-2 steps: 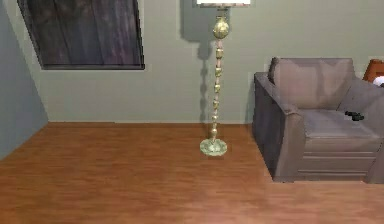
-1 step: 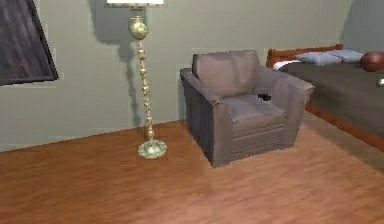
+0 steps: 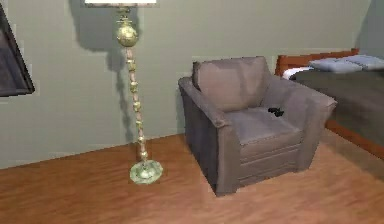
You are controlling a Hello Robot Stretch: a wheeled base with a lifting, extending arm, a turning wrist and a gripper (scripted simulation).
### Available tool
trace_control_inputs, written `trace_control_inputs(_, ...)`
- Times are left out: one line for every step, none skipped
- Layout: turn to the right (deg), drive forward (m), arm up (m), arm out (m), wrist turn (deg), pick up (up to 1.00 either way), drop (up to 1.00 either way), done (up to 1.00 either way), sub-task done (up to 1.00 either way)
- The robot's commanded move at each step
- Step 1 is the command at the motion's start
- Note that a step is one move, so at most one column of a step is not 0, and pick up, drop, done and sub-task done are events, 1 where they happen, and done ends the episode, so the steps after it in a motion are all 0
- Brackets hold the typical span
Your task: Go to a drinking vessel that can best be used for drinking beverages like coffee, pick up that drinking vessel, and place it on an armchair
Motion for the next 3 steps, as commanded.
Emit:
trace_control_inputs(45.0,0.00,0.00,0.00,0.0,0.00,0.00,0.00,0.00)
trace_control_inputs(24.0,0.00,0.00,0.00,0.0,0.00,0.00,0.00,0.00)
trace_control_inputs(0.0,1.00,0.00,0.00,0.0,0.00,0.00,0.00,0.00)
